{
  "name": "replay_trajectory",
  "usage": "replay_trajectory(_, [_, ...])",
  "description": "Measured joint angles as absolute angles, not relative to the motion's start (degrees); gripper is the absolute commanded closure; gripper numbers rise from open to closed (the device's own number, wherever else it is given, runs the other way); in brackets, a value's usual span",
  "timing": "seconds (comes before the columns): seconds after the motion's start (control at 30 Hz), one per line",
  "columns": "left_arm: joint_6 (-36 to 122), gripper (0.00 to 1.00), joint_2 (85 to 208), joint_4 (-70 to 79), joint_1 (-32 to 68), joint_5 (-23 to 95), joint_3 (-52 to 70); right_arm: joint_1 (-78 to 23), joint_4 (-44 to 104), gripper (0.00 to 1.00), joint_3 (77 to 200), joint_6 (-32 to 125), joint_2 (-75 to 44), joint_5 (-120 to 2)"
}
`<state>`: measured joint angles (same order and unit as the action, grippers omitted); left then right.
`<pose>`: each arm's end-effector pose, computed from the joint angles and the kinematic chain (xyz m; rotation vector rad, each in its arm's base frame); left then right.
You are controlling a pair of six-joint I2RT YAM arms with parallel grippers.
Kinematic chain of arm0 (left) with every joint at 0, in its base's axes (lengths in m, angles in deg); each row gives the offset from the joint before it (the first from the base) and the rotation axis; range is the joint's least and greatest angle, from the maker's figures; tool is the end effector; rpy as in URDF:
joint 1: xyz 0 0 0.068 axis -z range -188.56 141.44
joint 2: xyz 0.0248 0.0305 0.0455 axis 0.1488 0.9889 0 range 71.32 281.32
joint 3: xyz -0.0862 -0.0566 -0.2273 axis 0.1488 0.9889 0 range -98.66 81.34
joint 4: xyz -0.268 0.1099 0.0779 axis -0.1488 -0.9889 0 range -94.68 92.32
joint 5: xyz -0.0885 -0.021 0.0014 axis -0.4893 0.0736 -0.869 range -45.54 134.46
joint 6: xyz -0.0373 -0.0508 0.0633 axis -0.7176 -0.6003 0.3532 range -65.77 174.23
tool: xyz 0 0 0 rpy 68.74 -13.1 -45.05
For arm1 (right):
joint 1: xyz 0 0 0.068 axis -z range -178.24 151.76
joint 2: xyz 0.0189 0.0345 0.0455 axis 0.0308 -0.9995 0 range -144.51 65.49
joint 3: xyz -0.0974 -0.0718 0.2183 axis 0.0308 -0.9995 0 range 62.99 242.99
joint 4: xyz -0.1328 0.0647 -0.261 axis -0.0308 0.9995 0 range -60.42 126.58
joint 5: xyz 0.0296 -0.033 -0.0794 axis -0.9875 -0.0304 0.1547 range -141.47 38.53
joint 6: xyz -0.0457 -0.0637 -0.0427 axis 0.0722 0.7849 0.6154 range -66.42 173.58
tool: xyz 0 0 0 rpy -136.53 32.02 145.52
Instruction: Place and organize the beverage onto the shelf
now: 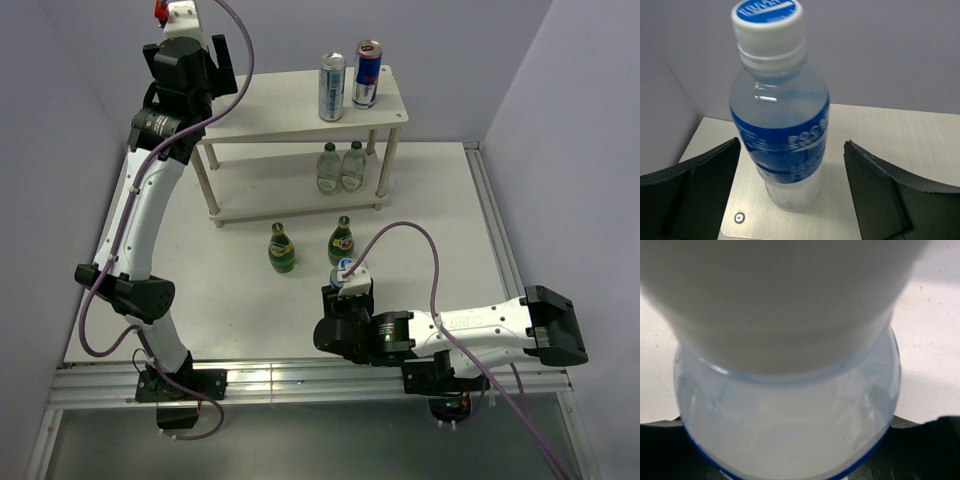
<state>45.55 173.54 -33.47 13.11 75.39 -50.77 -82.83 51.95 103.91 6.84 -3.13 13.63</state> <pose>0.4148 -0.1209 0.5278 -0.2173 1.6449 0.0497 0.0985 0.2743 0.1749 -0.1943 1.8915 0.1260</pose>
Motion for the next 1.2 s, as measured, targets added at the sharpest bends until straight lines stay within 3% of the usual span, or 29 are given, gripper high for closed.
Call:
replay_trajectory(0.3, [44.9,0.09,173.0,-31.8,12.6,75.3,-46.8,-82.6,49.7,1.0,106.4,12.8,-3.2,13.8])
replay_trajectory(0.37, [44.3,0.03,172.2,-31.8,12.6,75.1,-45.0,-82.4,48.2,1.0,107.7,16.3,-3.2,13.7])
replay_trajectory(0.63, [40.9,0.01,158.7,-31.2,12.8,72.6,-31.4,-80.1,36.0,1.0,120.5,37.5,-3.4,11.4])
replay_trajectory(0.9, [38.3,0.01,146.4,-30.0,13.8,72.4,-22.8,-69.3,29.3,1.0,148.8,52.8,-16.4,3.3])
replay_trajectory(1.2, [36.5,0.01,135.0,-28.7,14.7,71.2,-4.2,-56.8,37.6,1.0,189.0,58.9,-46.4,-6.8])
